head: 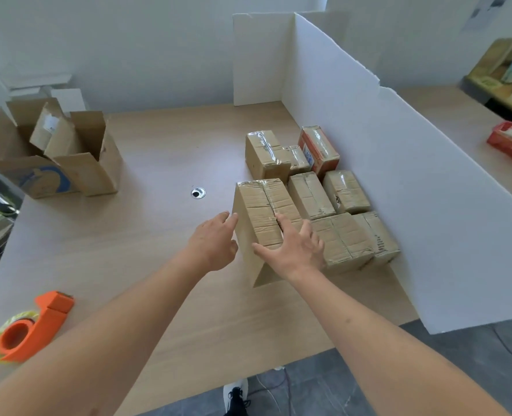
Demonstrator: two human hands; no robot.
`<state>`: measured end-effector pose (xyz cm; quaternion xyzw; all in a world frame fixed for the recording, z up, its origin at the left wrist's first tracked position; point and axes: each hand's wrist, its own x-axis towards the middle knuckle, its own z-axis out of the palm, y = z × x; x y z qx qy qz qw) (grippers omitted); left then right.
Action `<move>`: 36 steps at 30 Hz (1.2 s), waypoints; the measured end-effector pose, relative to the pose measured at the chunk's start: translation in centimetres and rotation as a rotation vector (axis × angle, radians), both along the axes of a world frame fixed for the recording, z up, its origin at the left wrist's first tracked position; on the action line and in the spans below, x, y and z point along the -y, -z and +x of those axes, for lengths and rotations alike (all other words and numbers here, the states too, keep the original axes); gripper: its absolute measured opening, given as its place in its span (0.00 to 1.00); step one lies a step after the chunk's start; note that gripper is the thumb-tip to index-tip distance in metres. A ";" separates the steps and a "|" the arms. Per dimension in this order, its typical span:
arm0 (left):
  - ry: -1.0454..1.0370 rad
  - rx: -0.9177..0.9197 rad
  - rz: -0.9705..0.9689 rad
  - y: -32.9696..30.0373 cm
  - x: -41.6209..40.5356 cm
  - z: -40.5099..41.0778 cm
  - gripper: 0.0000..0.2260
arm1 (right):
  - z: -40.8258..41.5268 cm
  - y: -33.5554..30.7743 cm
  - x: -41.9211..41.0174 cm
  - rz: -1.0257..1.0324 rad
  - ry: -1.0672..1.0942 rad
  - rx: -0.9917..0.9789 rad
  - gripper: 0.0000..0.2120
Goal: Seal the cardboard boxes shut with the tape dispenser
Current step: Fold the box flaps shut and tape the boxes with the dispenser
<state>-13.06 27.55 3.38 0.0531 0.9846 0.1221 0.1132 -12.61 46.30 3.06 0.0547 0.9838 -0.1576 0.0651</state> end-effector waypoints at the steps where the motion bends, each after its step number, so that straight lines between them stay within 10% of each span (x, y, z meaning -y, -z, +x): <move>1: -0.007 -0.006 0.013 0.6 -0.1 -1.3 0.31 | -1.1 0.4 0.0 -0.009 0.001 -0.006 0.47; 36: -0.338 0.191 0.053 7.5 -6.5 -16.3 0.27 | -19.5 8.0 -3.3 0.061 -0.254 0.225 0.36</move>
